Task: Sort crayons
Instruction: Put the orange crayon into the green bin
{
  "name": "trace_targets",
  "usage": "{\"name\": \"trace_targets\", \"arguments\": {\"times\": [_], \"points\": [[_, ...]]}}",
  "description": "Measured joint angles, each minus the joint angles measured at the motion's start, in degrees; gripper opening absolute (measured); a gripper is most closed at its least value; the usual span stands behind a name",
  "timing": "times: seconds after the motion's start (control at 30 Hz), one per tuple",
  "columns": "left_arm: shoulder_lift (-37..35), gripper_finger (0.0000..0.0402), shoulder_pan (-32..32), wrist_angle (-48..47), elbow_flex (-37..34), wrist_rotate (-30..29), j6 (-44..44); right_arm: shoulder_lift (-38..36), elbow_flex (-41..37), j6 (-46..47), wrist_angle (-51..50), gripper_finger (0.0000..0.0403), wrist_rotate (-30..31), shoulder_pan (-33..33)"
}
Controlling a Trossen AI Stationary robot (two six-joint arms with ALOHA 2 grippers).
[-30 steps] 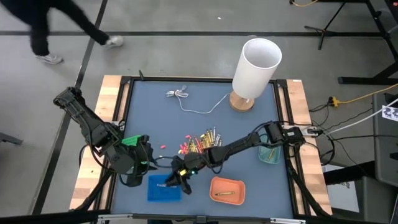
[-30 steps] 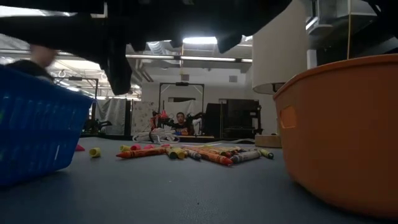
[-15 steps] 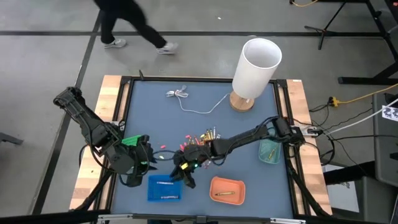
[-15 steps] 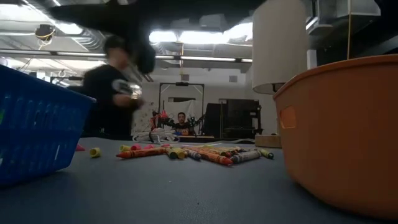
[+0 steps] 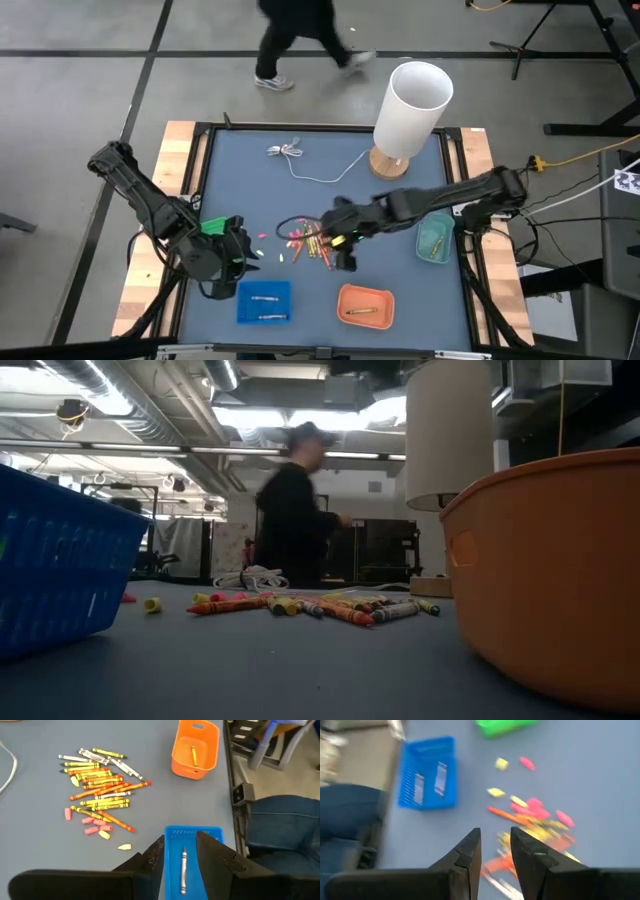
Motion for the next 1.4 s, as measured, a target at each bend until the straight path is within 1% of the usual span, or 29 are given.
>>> {"name": "trace_targets", "arguments": {"times": [0.1, 0.17, 0.33, 0.5, 0.7, 0.77, 0.87, 1.07, 1.23, 1.4], "points": [[2.05, 0.0098, 1.28, 1.21, 0.00, 0.04, 0.00, -3.77, 0.00, 0.27, -7.41, 0.0101, 6.40, 1.42], [3.60, 0.0098, 2.50, 2.44, 0.00, 0.02, 0.00, -6.02, 0.00, 0.98, -11.16, 0.0101, 9.38, 2.59], [8.25, 0.0098, 6.23, 4.30, 0.00, 0.69, -0.19, -8.71, 0.00, 3.82, -19.61, 0.0101, 13.13, 5.80], [13.24, 0.0098, 9.63, 4.35, 0.00, 0.98, -0.51, -8.83, -0.10, 8.37, -27.47, 0.0101, 17.13, 9.63], [19.43, 0.0098, 13.29, 4.33, 0.00, 1.14, -4.77, -8.91, -3.70, 13.40, -32.16, 0.0101, 20.99, 13.54], [21.52, 0.0098, 14.35, 4.35, 0.00, 1.61, -4.92, -9.07, -5.58, 14.47, -32.79, 0.0101, 22.18, 14.51], [24.52, 0.0098, 16.14, 4.35, 0.00, 3.85, -4.94, -9.03, -9.00, 16.89, -33.27, 0.0101, 23.75, 15.93], [30.17, 0.0098, 19.06, 5.51, 0.00, 6.49, -4.92, -9.03, -17.07, 22.97, -31.99, 0.0101, 24.64, 16.88], [33.29, 0.0098, 20.56, 7.21, 0.00, 10.27, -4.70, -8.98, -23.95, 26.20, -26.25, 0.0101, 23.66, 16.88], [34.51, 0.0098, 21.31, 7.40, 0.00, 10.92, -5.09, -8.96, -29.31, 26.48, -19.22, 0.0101, 20.34, 16.86]]}}
